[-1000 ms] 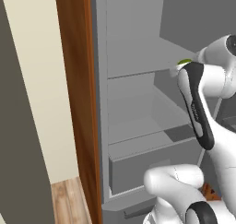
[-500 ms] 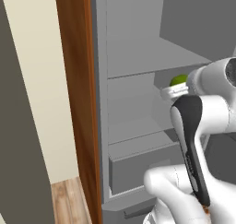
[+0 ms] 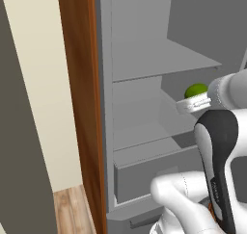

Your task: Open the fridge, remove the mango, lime, and steak, and place them on any counter.

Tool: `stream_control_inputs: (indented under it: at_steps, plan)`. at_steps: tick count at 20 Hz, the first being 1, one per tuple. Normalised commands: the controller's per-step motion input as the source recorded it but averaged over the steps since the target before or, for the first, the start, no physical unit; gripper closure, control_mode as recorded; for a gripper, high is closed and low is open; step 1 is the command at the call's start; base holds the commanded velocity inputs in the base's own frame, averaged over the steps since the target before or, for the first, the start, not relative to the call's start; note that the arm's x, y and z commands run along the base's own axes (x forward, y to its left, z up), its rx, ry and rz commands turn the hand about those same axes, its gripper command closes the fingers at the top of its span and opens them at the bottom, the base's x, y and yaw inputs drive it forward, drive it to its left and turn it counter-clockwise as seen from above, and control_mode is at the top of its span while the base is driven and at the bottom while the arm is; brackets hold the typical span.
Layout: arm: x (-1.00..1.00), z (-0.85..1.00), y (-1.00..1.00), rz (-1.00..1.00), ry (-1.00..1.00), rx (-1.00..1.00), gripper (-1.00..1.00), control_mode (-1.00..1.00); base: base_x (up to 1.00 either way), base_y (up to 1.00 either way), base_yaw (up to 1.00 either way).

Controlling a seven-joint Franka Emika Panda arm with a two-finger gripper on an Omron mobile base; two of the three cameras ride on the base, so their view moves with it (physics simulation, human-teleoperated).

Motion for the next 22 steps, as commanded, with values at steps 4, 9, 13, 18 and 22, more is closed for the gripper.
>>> stream_control_inputs:
  at_steps: [4,9,13,18,22]
  plan:
    - [0.0,0.0,0.0,0.01,0.0,0.0,1.0,-1.0,0.0,0.0,0.0]
    - [0.0,0.0,0.0,0.0,0.0,0.0,1.0,-1.0,0.0,0.0,0.0]
    - [0.0,0.0,0.0,0.0,0.0,0.0,1.0,-1.0,0.0,0.0,0.0]
    - [0.0,0.0,0.0,0.0,0.0,0.0,1.0,1.0,-0.05,0.0,0.0]
    - [0.0,0.0,0.0,0.0,0.0,0.0,1.0,1.0,-0.92,-0.11,-0.06]
